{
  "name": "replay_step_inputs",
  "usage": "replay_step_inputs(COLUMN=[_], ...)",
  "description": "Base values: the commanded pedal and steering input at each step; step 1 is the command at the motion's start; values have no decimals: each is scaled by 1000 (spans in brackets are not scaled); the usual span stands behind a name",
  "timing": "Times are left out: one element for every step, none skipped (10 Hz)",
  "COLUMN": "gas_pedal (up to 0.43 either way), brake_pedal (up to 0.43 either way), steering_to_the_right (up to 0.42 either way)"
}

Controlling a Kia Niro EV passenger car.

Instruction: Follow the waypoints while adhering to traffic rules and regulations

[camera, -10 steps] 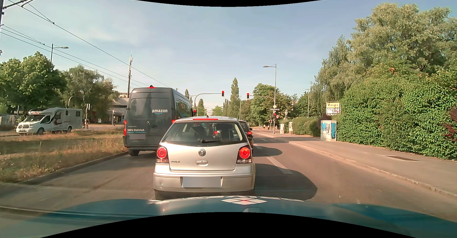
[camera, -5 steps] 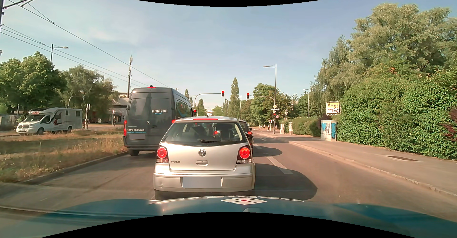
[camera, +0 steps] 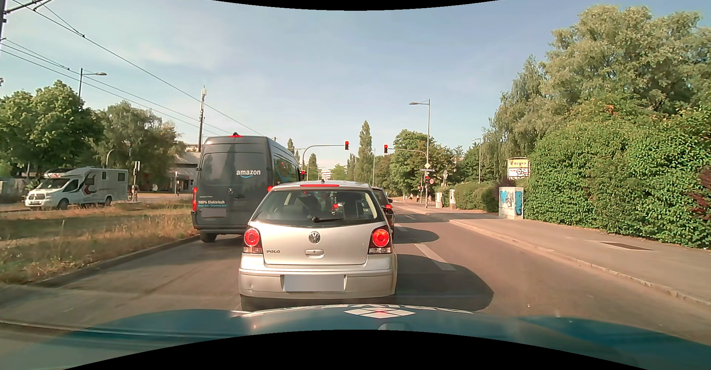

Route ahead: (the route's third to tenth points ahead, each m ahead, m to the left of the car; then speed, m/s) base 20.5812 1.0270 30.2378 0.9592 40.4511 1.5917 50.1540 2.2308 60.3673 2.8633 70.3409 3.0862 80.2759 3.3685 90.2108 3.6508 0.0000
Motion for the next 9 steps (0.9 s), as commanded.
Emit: replay_step_inputs(gas_pedal=[0, 0, 0, 0, 0, 0, 0, 0, 0], brake_pedal=[256, 256, 256, 256, 256, 256, 256, 256, 256], steering_to_the_right=[2, 2, 2, 2, 2, 2, 2, 2, 2])
